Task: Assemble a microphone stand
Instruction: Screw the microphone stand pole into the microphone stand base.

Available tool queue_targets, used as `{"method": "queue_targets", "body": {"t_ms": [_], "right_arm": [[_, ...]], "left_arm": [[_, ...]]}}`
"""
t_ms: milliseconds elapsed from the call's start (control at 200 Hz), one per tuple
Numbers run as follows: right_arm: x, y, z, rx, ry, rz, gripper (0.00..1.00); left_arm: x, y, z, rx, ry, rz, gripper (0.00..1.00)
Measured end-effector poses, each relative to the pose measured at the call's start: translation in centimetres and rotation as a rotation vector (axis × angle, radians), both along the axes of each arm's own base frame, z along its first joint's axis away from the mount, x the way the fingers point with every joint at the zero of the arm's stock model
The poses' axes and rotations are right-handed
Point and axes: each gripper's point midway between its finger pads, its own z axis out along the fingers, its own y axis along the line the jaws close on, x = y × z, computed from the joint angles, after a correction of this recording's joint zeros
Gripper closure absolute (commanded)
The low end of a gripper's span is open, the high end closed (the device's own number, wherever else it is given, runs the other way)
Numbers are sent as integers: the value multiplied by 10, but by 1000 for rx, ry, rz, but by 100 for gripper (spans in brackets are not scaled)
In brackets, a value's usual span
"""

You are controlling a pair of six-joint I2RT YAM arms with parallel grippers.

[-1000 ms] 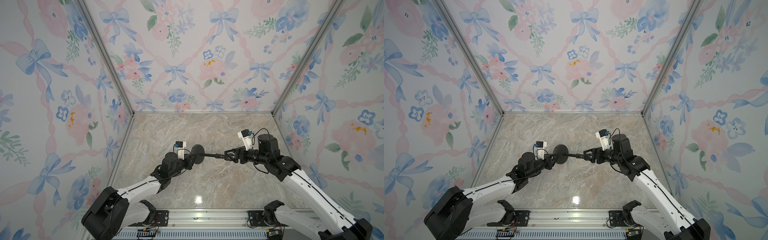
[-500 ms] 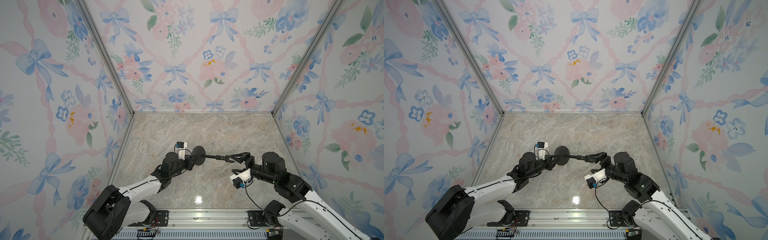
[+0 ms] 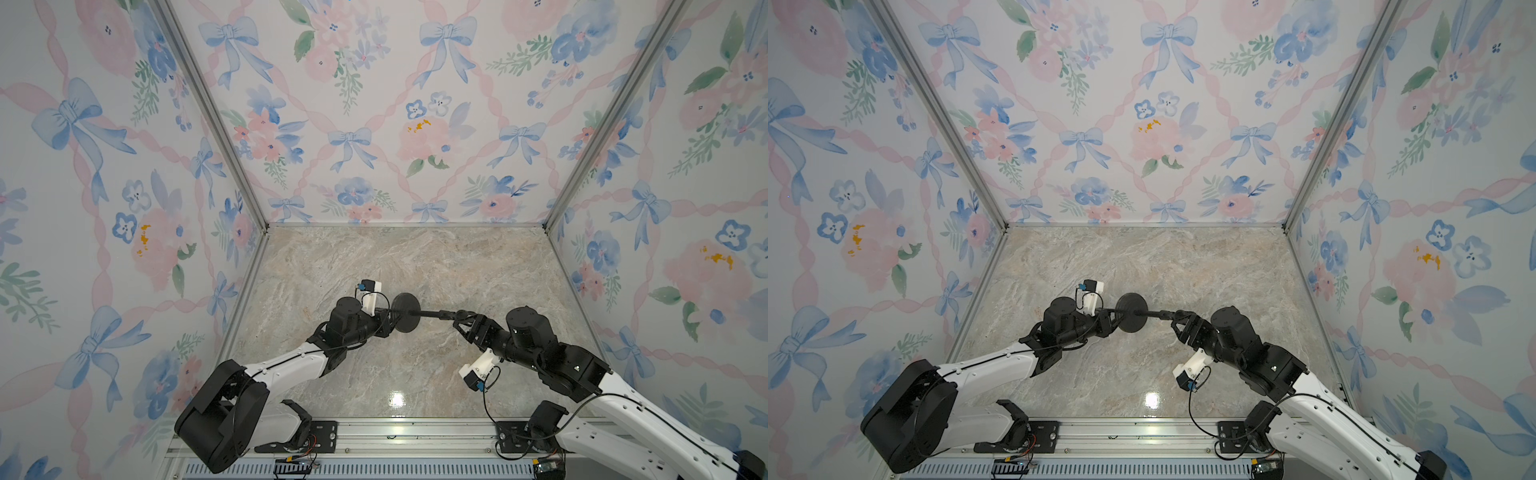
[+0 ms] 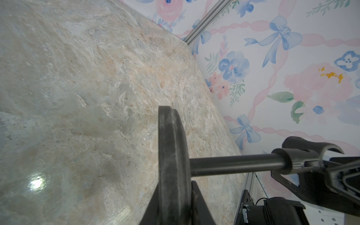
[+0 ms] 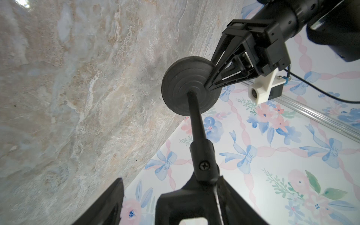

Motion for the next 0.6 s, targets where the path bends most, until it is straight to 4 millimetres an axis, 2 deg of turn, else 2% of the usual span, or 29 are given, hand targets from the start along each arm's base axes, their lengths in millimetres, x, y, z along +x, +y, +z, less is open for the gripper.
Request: {"method": "queue_targets", "body": {"t_ms": [165, 220, 360, 600], "right_arm": [[3, 1, 5, -16, -31, 13, 23], [4, 1, 7, -20, -42, 18, 26], [5, 3, 8, -27, -51, 28, 44], [5, 7, 9, 6, -31, 25, 57]], "left_arm": [[-4, -1, -6, 10, 26, -16, 100], [-5, -1, -6, 10, 28, -20, 100], [-5, -2, -4, 6, 27, -26, 100], [-4, -2, -4, 7, 31, -23, 100]]}}
